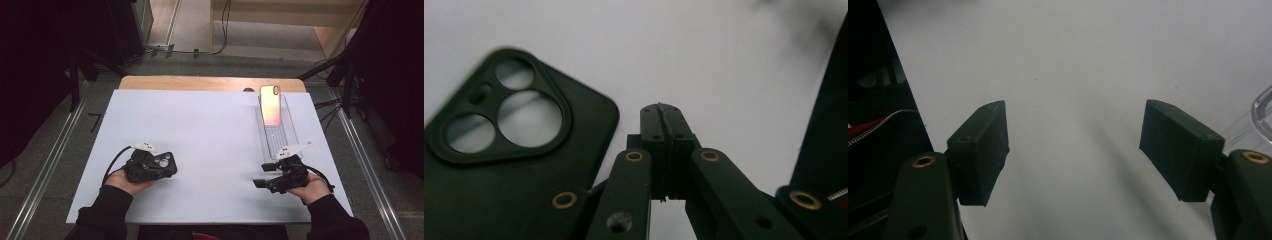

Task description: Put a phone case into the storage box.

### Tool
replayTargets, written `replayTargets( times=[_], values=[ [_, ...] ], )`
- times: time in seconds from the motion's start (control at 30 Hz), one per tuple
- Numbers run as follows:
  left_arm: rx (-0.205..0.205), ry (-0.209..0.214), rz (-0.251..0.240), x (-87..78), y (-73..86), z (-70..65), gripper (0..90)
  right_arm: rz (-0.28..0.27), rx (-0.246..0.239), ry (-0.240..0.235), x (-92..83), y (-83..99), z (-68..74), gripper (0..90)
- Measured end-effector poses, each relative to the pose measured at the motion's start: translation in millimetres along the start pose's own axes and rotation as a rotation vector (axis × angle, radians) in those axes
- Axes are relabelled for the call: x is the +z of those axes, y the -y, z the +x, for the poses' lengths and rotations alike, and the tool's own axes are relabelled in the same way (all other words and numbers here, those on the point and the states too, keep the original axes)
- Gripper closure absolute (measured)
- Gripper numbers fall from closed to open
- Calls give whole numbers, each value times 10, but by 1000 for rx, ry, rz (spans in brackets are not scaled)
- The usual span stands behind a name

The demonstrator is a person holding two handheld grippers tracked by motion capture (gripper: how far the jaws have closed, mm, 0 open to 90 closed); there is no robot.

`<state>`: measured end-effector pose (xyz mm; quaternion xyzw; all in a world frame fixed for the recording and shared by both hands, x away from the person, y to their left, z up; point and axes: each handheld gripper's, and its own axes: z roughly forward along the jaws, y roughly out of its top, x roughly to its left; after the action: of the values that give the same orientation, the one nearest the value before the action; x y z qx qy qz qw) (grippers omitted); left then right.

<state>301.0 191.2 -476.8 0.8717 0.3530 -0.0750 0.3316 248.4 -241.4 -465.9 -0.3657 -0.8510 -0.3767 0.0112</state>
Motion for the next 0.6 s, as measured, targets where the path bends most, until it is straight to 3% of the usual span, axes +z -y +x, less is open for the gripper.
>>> replayTargets(
  times=[0.13,0.2,0.33,0.43,0.6],
  values=[
    [8,-43,41,93,-1,64,896,-5,-4,-1,-5,0,1,257],
    [1,-44,44,109,-6,95,897,-1,-4,1,0,-1,5,258],
    [2,-55,27,119,-34,137,896,2,-9,-2,5,-2,15,257],
    [7,-91,16,113,-74,186,895,6,-11,-1,13,-3,17,257],
    [-17,-116,-8,105,-137,325,894,12,-21,-4,27,-4,38,257]
  ],
)
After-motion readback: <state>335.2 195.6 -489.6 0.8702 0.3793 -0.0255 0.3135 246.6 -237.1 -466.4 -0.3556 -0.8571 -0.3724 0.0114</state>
